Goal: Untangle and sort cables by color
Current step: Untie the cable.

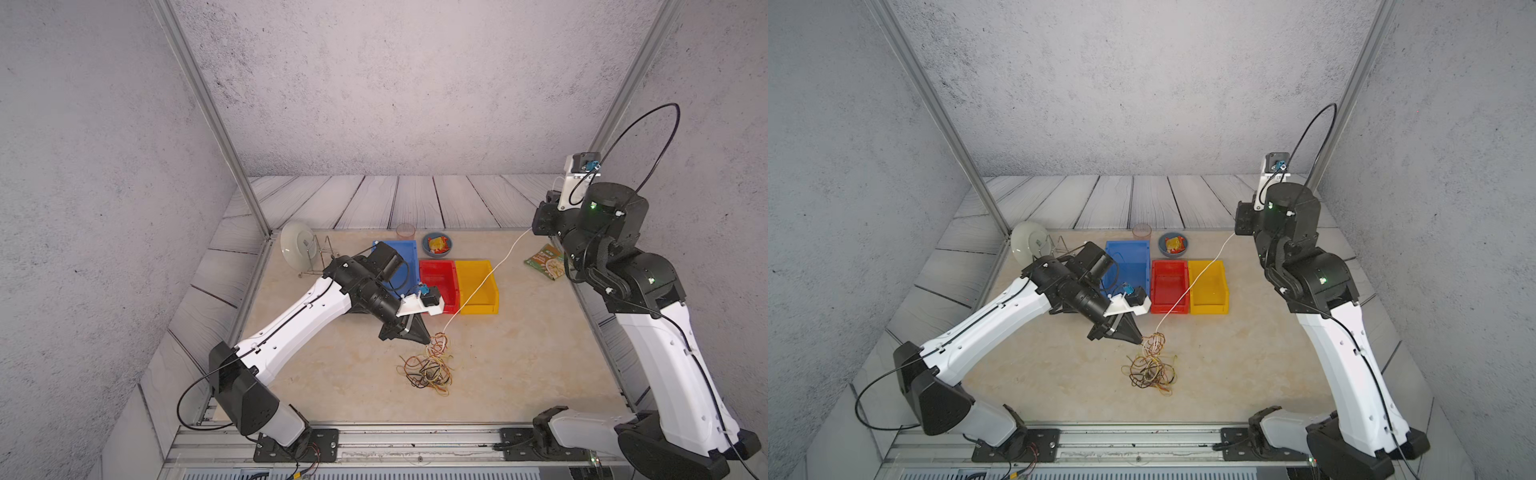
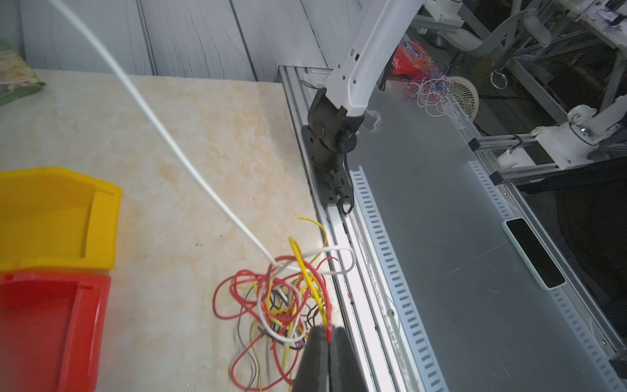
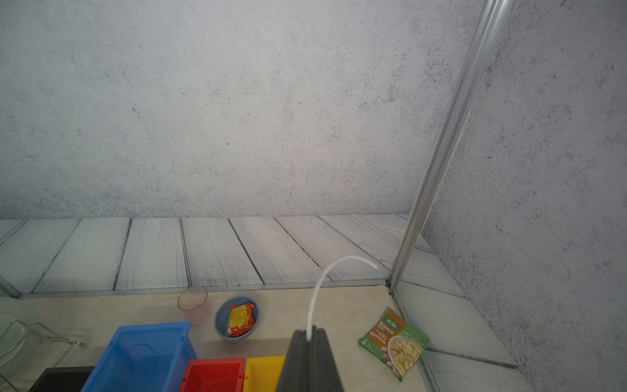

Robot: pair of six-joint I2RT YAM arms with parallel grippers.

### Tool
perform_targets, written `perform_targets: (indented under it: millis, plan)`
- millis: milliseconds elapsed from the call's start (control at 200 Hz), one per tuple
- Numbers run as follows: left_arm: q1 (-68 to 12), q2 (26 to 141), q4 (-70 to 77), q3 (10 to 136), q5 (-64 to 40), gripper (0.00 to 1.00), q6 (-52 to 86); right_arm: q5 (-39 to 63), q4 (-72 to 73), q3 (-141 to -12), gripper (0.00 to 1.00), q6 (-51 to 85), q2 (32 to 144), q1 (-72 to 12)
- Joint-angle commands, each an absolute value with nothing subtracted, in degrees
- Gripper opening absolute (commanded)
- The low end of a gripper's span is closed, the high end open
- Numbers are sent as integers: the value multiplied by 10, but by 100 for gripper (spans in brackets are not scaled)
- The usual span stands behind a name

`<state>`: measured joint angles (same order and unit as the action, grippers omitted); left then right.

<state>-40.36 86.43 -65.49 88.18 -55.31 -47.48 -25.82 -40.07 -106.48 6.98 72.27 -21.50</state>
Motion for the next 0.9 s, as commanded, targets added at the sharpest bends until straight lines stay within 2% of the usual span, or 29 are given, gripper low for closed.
perform_targets:
  millis: [0,265,896]
  plan:
    - [-364,836,-734,869,-543,0,-532,-218,-409,-1060,0,116,732,-170]
    - [-266,783,-799,841,-514,0,-592,-195,-415,-1062,0,138,741,-81]
    - [-123,748,-867,866,-461,0,-681,-230,-447,-1117,0,74,745,2]
